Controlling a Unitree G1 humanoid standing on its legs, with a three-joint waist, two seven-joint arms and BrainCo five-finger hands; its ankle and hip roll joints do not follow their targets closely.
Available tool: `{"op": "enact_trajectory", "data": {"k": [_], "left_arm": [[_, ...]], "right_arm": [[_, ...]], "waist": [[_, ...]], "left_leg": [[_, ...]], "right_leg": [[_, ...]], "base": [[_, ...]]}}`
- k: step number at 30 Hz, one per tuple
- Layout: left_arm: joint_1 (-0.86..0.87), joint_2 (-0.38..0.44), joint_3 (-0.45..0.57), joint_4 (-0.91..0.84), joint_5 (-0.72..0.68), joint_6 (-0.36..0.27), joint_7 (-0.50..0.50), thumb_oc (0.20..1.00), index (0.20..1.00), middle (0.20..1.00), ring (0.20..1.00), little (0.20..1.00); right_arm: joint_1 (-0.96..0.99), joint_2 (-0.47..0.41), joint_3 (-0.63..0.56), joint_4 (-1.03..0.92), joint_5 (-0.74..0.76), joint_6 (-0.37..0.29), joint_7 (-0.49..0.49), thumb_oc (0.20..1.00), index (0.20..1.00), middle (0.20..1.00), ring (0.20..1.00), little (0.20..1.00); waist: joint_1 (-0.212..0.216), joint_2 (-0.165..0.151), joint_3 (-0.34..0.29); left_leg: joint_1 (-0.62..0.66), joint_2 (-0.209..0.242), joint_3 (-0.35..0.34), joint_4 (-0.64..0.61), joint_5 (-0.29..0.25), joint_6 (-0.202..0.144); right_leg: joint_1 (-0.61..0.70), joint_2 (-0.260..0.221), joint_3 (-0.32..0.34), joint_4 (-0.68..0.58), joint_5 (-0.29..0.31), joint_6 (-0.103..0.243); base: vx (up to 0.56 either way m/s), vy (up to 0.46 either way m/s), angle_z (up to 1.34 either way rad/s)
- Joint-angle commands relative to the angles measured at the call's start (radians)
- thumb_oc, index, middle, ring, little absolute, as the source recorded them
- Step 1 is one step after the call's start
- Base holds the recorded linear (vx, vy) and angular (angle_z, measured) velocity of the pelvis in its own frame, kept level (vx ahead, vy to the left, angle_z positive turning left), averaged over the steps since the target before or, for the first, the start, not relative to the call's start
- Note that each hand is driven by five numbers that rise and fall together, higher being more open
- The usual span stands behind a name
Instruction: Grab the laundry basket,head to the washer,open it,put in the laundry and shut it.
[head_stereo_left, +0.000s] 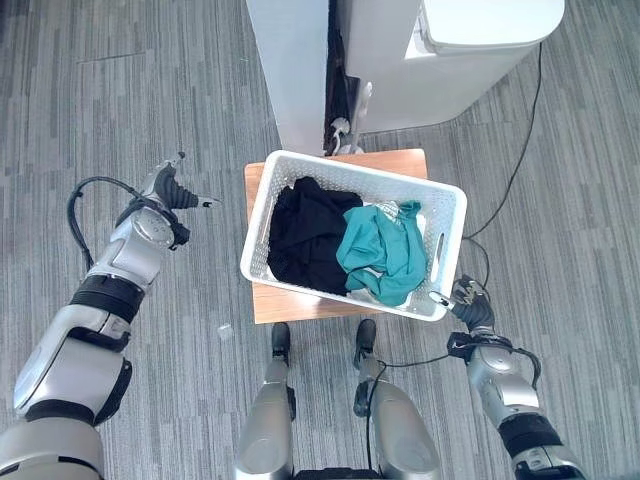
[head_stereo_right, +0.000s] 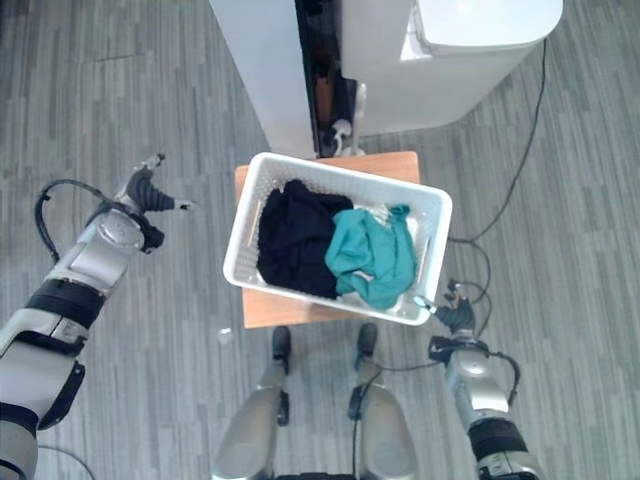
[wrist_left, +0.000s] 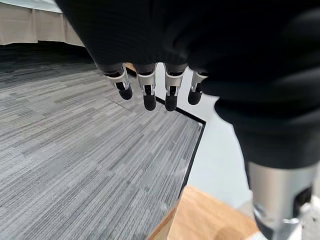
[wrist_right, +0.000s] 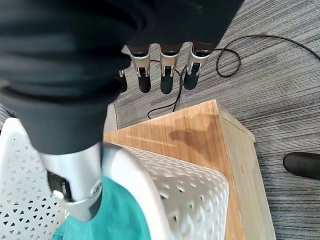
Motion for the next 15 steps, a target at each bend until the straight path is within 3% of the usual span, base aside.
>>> {"op": "enact_trajectory", "data": {"k": [1,9,15], "left_arm": [[-0.035,-0.033,0.006,0.119,0.003,-0.025,0.007,1.0,1.0,1.0,1.0,1.0],[-0.08,-0.132,-0.018,0.179,-0.112,-0.065,0.01,1.0,1.0,1.0,1.0,1.0],[-0.098,-0.178,-0.027,0.265,-0.089,-0.079,0.034,1.0,1.0,1.0,1.0,1.0]], "right_arm": [[0.079,-0.025,-0.011,-0.019,0.001,-0.02,0.005,1.0,1.0,1.0,1.0,1.0],[0.087,-0.018,-0.003,0.0,-0.004,-0.027,-0.004,1.0,1.0,1.0,1.0,1.0],[0.082,-0.025,0.008,0.002,-0.017,-0.033,-0.002,1.0,1.0,1.0,1.0,1.0]], "waist": [[-0.009,-0.021,-0.09],[-0.023,-0.017,-0.095],[-0.03,-0.019,-0.1]], "left_leg": [[-0.095,-0.021,0.066,0.159,-0.15,0.054],[-0.1,-0.026,0.065,0.159,-0.146,0.056],[-0.103,-0.027,0.07,0.157,-0.149,0.058]], "right_leg": [[-0.042,-0.08,0.015,0.199,-0.236,0.057],[-0.045,-0.082,0.015,0.192,-0.229,0.058],[-0.053,-0.084,0.021,0.194,-0.228,0.061]], "base": [[0.0,0.0,0.0],[0.0,0.001,0.0],[0.0,0.0,0.0]]}}
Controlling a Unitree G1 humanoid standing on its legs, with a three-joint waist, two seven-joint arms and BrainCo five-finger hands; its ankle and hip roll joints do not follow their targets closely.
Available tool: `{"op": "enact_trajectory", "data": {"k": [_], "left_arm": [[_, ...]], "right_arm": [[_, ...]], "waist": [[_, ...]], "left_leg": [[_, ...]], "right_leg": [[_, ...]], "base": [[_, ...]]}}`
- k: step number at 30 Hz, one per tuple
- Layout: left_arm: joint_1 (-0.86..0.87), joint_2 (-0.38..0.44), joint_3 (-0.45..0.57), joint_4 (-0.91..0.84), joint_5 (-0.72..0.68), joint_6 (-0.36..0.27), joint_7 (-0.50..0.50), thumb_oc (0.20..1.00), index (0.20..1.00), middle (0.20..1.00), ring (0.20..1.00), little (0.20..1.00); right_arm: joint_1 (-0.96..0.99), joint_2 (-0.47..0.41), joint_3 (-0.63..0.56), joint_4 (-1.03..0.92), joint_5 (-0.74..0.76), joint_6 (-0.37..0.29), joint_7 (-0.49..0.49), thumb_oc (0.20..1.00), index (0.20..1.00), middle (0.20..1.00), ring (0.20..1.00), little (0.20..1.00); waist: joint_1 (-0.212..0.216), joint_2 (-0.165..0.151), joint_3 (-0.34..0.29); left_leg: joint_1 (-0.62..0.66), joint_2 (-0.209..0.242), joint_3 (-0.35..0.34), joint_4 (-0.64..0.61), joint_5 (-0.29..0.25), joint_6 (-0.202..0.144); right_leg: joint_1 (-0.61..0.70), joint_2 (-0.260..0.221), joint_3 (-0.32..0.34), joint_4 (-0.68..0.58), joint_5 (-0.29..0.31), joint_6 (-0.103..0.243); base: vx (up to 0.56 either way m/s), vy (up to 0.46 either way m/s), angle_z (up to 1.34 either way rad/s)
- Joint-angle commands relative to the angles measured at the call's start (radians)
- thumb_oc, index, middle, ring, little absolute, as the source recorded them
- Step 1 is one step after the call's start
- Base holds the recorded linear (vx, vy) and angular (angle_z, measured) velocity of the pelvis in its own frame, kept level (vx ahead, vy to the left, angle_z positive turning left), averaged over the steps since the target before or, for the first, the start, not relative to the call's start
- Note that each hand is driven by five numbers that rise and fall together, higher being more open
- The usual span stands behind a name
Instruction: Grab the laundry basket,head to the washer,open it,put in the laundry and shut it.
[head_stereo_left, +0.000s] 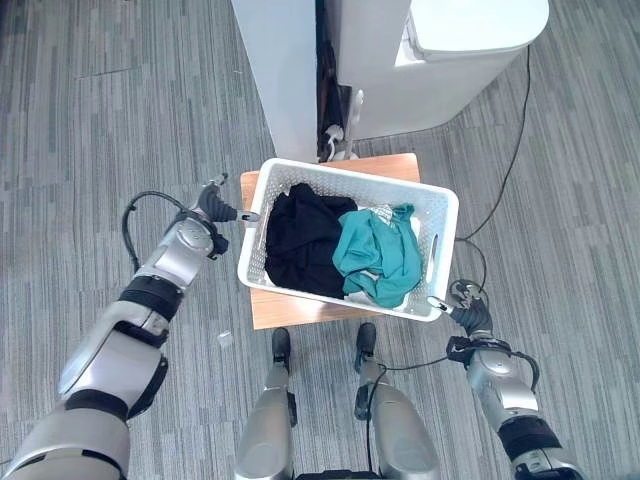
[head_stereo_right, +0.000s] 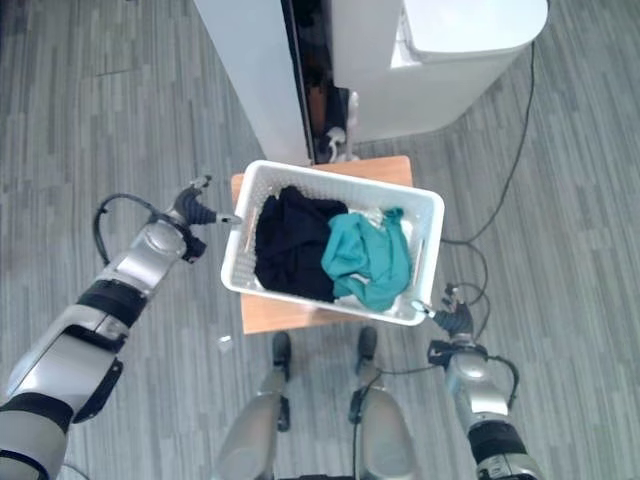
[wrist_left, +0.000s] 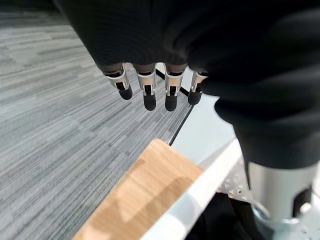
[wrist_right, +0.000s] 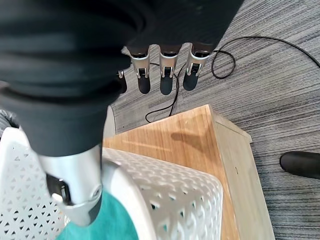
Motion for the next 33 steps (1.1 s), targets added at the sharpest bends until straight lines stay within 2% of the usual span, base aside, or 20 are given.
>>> {"op": "enact_trajectory", "data": {"k": [1,3,4,9,17,18,21,33], "left_arm": [[-0.06,0.014,0.02,0.104,0.003,-0.046,0.04,1.0,1.0,1.0,1.0,1.0],[-0.069,0.005,0.029,0.144,0.003,-0.053,0.055,1.0,1.0,1.0,1.0,1.0],[-0.105,-0.017,0.04,0.243,-0.015,-0.065,0.071,1.0,1.0,1.0,1.0,1.0],[-0.141,-0.029,0.035,0.319,-0.025,-0.081,0.071,1.0,1.0,1.0,1.0,1.0],[-0.09,-0.084,0.058,0.353,-0.054,-0.098,0.073,1.0,1.0,1.0,1.0,1.0],[-0.088,-0.084,0.059,0.354,-0.054,-0.098,0.073,1.0,1.0,1.0,1.0,1.0],[-0.066,-0.125,0.066,0.35,-0.085,-0.111,0.076,1.0,1.0,1.0,1.0,1.0],[-0.072,-0.14,0.076,0.402,-0.074,-0.117,0.099,1.0,1.0,1.0,1.0,1.0]], "right_arm": [[0.071,-0.03,-0.002,-0.036,-0.018,-0.035,-0.013,1.0,1.0,1.0,1.0,1.0],[0.075,-0.035,-0.005,-0.047,-0.019,-0.041,-0.01,1.0,1.0,1.0,1.0,1.0],[0.071,-0.042,0.001,-0.048,-0.019,-0.047,-0.012,1.0,1.0,1.0,1.0,1.0],[0.065,-0.048,0.003,-0.043,-0.009,-0.06,-0.014,1.0,1.0,1.0,1.0,1.0],[0.05,-0.047,0.005,-0.061,-0.005,-0.077,-0.026,1.0,1.0,1.0,1.0,1.0],[0.051,-0.047,0.006,-0.061,-0.005,-0.076,-0.025,1.0,1.0,1.0,1.0,1.0],[0.036,-0.044,0.009,-0.059,-0.003,-0.08,-0.037,1.0,1.0,1.0,1.0,1.0],[0.021,-0.072,0.003,-0.143,-0.02,-0.09,-0.049,1.0,1.0,1.0,1.0,1.0]], "waist": [[-0.001,-0.02,-0.029],[-0.002,-0.023,-0.028],[-0.009,-0.026,-0.026],[-0.017,-0.033,-0.025],[-0.022,-0.043,-0.023],[-0.021,-0.041,-0.026],[-0.024,-0.045,-0.019],[-0.034,-0.063,-0.013]], "left_leg": [[-0.082,-0.023,0.066,0.157,-0.146,0.055],[-0.086,-0.022,0.069,0.158,-0.146,0.056],[-0.09,-0.021,0.069,0.161,-0.144,0.056],[-0.1,-0.021,0.069,0.165,-0.145,0.057],[-0.115,-0.017,0.071,0.176,-0.147,0.059],[-0.102,-0.014,0.066,0.175,-0.169,0.052],[-0.108,-0.014,0.068,0.18,-0.171,0.053],[-0.136,-0.013,0.074,0.193,-0.177,0.054]], "right_leg": [[-0.032,-0.078,0.019,0.194,-0.227,0.061],[-0.036,-0.078,0.019,0.191,-0.225,0.062],[-0.039,-0.076,0.022,0.19,-0.223,0.062],[-0.046,-0.074,0.025,0.186,-0.22,0.062],[-0.061,-0.074,0.033,0.189,-0.217,0.061],[-0.051,-0.07,0.04,0.192,-0.236,0.067],[-0.058,-0.07,0.044,0.195,-0.236,0.067],[-0.087,-0.069,0.052,0.195,-0.224,0.071]], "base": [[0.0,0.0,0.0],[0.0,0.0,0.0],[0.0,0.0,0.0],[0.01,0.003,-0.03],[0.02,0.002,-0.05],[0.08,-0.008,-0.03],[0.03,-0.001,-0.01],[0.0,0.006,-0.05]]}}
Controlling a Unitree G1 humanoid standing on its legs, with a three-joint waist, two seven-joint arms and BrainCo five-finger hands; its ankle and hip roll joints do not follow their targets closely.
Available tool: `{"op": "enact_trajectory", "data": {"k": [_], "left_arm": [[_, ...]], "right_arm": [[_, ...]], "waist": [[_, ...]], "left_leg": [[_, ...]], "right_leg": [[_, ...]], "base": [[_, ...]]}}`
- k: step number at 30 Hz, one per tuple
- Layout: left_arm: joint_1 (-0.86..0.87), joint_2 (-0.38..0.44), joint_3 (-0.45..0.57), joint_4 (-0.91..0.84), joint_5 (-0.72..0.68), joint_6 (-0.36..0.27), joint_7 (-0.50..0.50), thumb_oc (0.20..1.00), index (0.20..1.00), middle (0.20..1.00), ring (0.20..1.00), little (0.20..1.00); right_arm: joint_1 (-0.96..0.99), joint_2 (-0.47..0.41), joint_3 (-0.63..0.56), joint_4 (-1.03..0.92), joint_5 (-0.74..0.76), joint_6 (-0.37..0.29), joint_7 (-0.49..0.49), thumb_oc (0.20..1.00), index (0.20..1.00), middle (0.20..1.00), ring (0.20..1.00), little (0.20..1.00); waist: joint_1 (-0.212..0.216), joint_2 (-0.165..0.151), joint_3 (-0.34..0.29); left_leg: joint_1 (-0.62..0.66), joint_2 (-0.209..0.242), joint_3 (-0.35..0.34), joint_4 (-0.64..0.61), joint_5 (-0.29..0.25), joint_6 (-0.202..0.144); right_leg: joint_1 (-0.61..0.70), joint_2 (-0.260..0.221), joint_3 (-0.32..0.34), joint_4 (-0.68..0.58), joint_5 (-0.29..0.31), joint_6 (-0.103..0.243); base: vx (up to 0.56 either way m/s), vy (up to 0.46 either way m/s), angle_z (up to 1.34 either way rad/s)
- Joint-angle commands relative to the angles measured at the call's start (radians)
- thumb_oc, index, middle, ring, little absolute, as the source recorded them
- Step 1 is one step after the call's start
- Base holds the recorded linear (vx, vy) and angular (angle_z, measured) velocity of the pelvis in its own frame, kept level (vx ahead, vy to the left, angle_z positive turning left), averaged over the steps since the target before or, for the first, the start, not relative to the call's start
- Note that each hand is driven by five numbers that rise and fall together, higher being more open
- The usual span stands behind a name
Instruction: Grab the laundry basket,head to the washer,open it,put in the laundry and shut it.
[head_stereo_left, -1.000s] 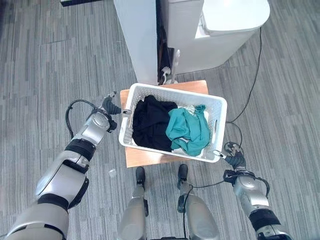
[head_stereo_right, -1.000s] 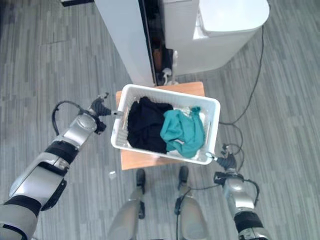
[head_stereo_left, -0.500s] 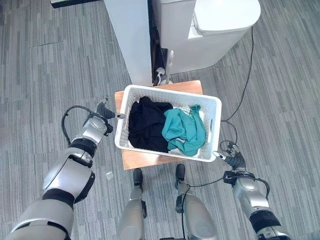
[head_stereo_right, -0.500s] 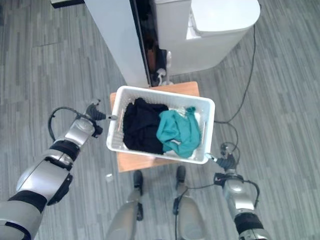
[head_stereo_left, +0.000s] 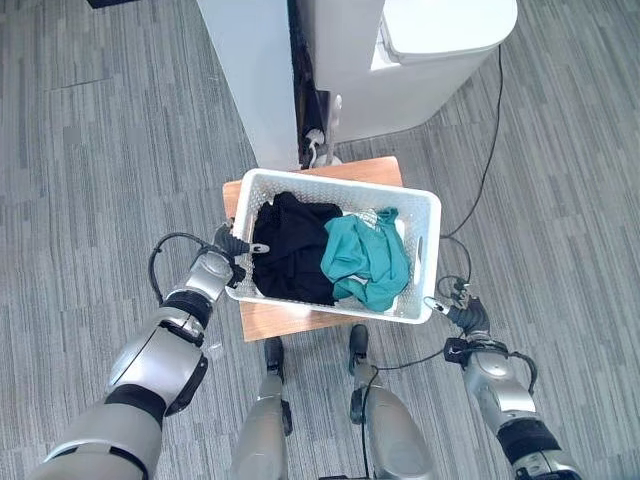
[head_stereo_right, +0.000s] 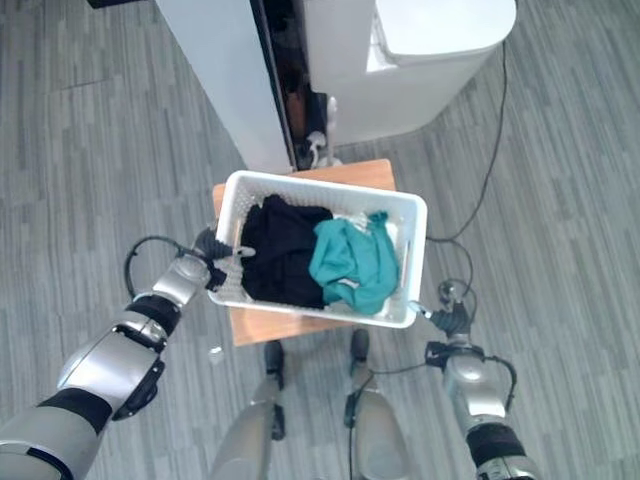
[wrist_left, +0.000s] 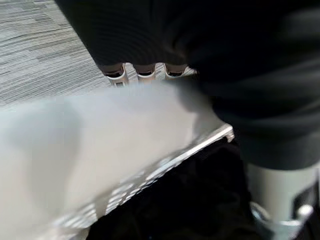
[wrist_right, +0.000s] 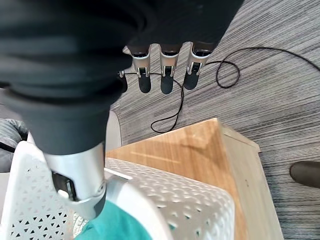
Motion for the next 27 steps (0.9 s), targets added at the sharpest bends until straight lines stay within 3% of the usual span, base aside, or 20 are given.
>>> {"op": "enact_trajectory", "data": {"k": [1,14,27], "left_arm": [[-0.054,0.009,0.045,0.085,-0.002,-0.017,0.027,1.0,1.0,1.0,1.0,1.0],[-0.036,-0.038,0.039,0.107,-0.018,-0.018,0.047,1.0,1.0,1.0,1.0,1.0],[-0.146,-0.043,-0.002,0.113,-0.023,-0.008,0.061,1.0,1.0,1.0,1.0,1.0]], "right_arm": [[0.001,-0.061,-0.025,-0.067,-0.025,-0.049,-0.03,1.0,1.0,1.0,1.0,1.0],[-0.149,-0.053,0.048,-0.039,-0.047,-0.024,-0.073,1.0,1.0,1.0,1.0,1.0],[-0.248,-0.011,0.099,0.051,-0.039,-0.001,-0.107,1.0,1.0,1.0,1.0,1.0]], "waist": [[-0.012,-0.026,0.008],[0.004,-0.029,0.009],[0.007,-0.028,0.037]], "left_leg": [[-0.101,0.003,0.021,0.195,-0.168,0.038],[-0.109,-0.002,0.016,0.206,-0.177,0.04],[-0.158,-0.007,0.006,0.227,-0.174,0.039]], "right_leg": [[-0.022,-0.065,-0.001,0.193,-0.222,0.053],[-0.024,-0.071,-0.004,0.199,-0.221,0.053],[-0.055,-0.075,-0.009,0.204,-0.212,0.053]], "base": [[0.0,0.004,-0.04],[0.0,0.0,0.0],[0.0,0.006,0.02]]}}
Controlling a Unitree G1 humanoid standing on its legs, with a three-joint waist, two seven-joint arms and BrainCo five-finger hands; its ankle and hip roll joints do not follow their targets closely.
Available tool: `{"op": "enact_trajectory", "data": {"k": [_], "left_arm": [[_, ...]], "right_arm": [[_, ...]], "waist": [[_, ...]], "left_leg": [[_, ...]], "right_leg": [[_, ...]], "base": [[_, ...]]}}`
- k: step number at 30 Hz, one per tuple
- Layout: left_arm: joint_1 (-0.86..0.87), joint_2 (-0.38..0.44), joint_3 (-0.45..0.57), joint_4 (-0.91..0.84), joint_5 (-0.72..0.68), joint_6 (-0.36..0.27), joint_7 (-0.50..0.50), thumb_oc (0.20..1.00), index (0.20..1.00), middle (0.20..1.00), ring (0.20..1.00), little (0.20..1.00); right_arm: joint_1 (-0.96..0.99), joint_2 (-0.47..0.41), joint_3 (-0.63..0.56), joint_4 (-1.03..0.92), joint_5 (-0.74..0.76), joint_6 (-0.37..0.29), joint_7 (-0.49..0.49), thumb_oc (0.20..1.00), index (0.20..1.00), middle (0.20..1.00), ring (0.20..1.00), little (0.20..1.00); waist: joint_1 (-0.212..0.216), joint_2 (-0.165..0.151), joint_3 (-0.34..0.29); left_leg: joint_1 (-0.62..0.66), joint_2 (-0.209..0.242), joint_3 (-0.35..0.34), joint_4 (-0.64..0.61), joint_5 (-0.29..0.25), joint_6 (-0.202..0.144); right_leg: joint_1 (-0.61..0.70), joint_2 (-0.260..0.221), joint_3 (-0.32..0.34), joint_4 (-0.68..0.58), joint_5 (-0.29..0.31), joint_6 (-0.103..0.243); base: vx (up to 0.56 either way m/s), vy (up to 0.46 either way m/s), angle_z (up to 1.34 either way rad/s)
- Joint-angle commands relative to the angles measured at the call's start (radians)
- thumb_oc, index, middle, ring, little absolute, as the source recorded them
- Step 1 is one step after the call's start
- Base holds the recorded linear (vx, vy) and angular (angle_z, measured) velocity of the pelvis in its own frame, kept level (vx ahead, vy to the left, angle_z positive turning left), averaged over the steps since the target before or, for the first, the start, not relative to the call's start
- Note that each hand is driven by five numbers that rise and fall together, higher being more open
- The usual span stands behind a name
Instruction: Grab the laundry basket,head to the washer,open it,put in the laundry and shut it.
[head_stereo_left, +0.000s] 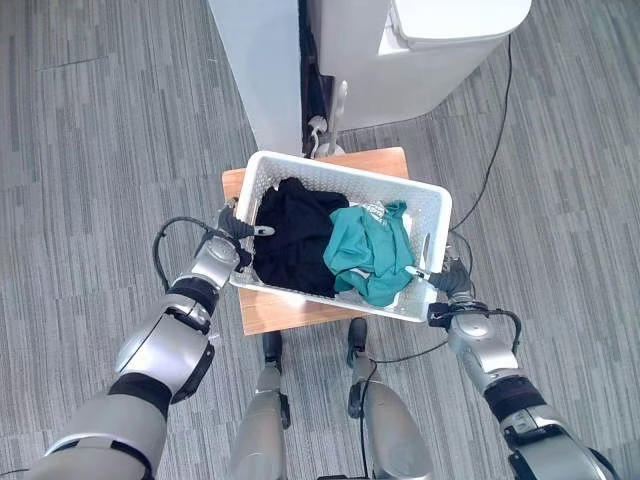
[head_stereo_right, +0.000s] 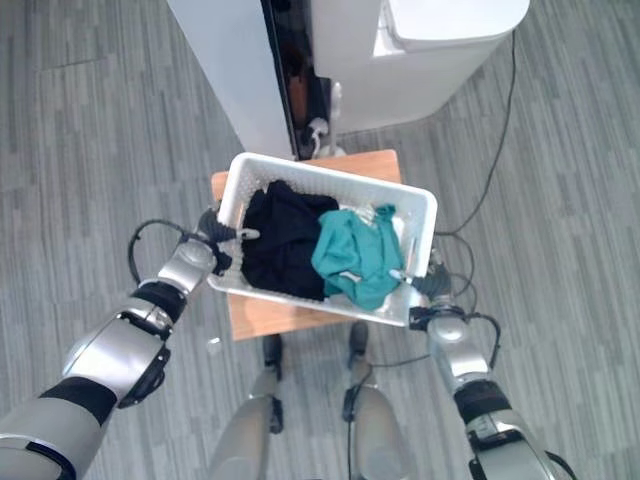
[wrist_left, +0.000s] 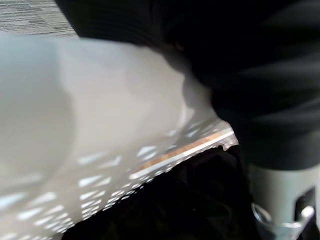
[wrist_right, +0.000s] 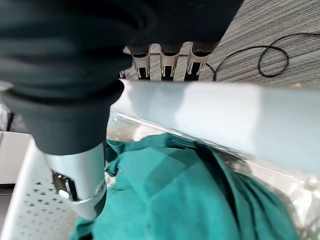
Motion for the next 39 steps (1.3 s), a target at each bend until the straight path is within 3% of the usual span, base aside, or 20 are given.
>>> {"op": "enact_trajectory", "data": {"k": [1,10,16,17,18,19,20,22,32,36,37,39], "left_arm": [[-0.048,-0.021,0.009,0.073,-0.021,0.001,0.016,1.0,1.0,1.0,1.0,1.0],[-0.076,-0.02,-0.017,0.05,-0.021,-0.001,0.018,1.0,1.0,1.0,1.0,1.0],[-0.107,-0.03,-0.048,0.054,-0.014,-0.001,0.019,1.0,1.0,1.0,1.0,1.0],[-0.113,-0.031,-0.057,0.05,-0.013,-0.002,0.022,1.0,1.0,1.0,1.0,1.0],[-0.119,-0.032,-0.063,0.05,-0.013,-0.001,0.023,0.953,0.953,0.953,0.953,0.953],[-0.125,-0.033,-0.069,0.045,-0.012,-0.002,0.026,0.354,0.354,0.354,0.354,0.354],[-0.125,-0.033,-0.069,0.045,-0.012,-0.002,0.026,0.2,0.2,0.2,0.2,0.2],[-0.136,-0.033,-0.08,0.044,-0.004,0.0,0.026,0.2,0.2,0.2,0.2,0.2],[-0.176,-0.002,-0.133,-0.07,0.076,0.002,0.04,0.2,0.2,0.2,0.2,0.2],[-0.144,0.044,-0.142,-0.219,0.141,0.0,0.048,0.2,0.2,0.2,0.2,0.2],[-0.121,0.072,-0.146,-0.304,0.184,0.0,0.048,0.2,0.2,0.2,0.2,0.2],[-0.097,0.12,-0.158,-0.413,0.28,0.002,0.046,0.2,0.2,0.2,0.2,0.2]], "right_arm": [[-0.018,-0.005,-0.03,-0.054,0.003,-0.034,-0.046,1.0,1.0,1.0,1.0,1.0],[-0.125,0.013,-0.023,0.016,0.029,-0.045,-0.083,1.0,1.0,1.0,1.0,1.0],[-0.186,0.014,0.008,0.042,0.064,-0.044,-0.078,1.0,1.0,1.0,1.0,1.0],[-0.192,0.015,0.012,0.043,0.08,-0.045,-0.073,0.821,0.821,0.821,0.821,0.821],[-0.198,0.015,0.018,0.045,0.088,-0.044,-0.07,0.583,0.583,0.583,0.583,0.583],[-0.206,0.009,0.03,0.044,0.084,-0.036,-0.064,0.435,0.435,0.435,0.435,0.435],[-0.207,0.009,0.03,0.045,0.084,-0.036,-0.064,0.373,0.373,0.373,0.373,0.373],[-0.214,0.002,0.04,0.038,0.08,-0.031,-0.056,0.2,0.2,0.2,0.2,0.2],[-0.194,-0.031,0.024,-0.03,0.073,-0.02,-0.038,0.2,0.2,0.2,0.2,0.2],[-0.153,-0.044,-0.008,-0.093,0.069,-0.026,-0.036,0.2,0.2,0.2,0.2,0.2],[-0.127,-0.05,-0.032,-0.128,0.066,-0.03,-0.036,0.2,0.2,0.2,0.2,0.2],[-0.1,-0.055,-0.051,-0.161,0.056,-0.031,-0.033,0.2,0.2,0.2,0.2,0.2]], "waist": [[-0.002,-0.011,0.023],[0.006,0.017,0.043],[0.005,0.017,0.05],[0.004,0.016,0.05],[0.004,0.013,0.05],[0.003,0.009,0.051],[0.003,0.009,0.051],[0.002,0.003,0.054],[0.003,-0.023,0.077],[0.011,-0.028,0.083],[0.011,-0.032,0.087],[0.015,-0.032,0.084]], "left_leg": [[-0.133,-0.006,0.018,0.232,-0.178,0.041],[-0.185,-0.022,0.027,0.256,-0.185,0.047],[-0.206,-0.03,0.037,0.274,-0.195,0.049],[-0.209,-0.029,0.038,0.278,-0.198,0.05],[-0.214,-0.03,0.039,0.281,-0.201,0.051],[-0.218,-0.03,0.039,0.284,-0.203,0.052],[-0.219,-0.03,0.039,0.284,-0.203,0.052],[-0.225,-0.032,0.04,0.288,-0.205,0.052],[-0.272,-0.029,0.031,0.315,-0.218,0.059],[-0.281,-0.029,0.024,0.314,-0.221,0.06],[-0.295,-0.035,0.027,0.315,-0.197,0.067],[-0.298,-0.036,0.024,0.314,-0.201,0.067]], "right_leg": [[-0.035,-0.073,0.004,0.205,-0.212,0.049],[-0.076,-0.089,0.009,0.214,-0.201,0.056],[-0.089,-0.098,0.012,0.216,-0.195,0.061],[-0.09,-0.1,0.012,0.216,-0.193,0.063],[-0.093,-0.101,0.012,0.217,-0.192,0.063],[-0.095,-0.103,0.012,0.219,-0.191,0.065],[-0.095,-0.103,0.011,0.219,-0.191,0.065],[-0.101,-0.105,0.011,0.221,-0.189,0.067],[-0.129,-0.103,0.003,0.217,-0.179,0.074],[-0.133,-0.102,-0.001,0.212,-0.178,0.076],[-0.143,-0.108,-0.011,0.208,-0.16,0.07],[-0.145,-0.106,-0.013,0.207,-0.162,0.071]], "base": [[0.0,0.0,0.0],[0.0,0.047,0.02],[0.01,0.046,-0.05],[0.01,0.022,-0.03],[0.03,0.036,-0.01],[0.0,0.0,0.0],[0.0,0.0,0.0],[0.0,0.0,0.0],[0.01,0.001,0.02],[-0.01,-0.013,0.07],[-0.06,-0.017,0.12],[-0.03,-0.013,0.11]]}}
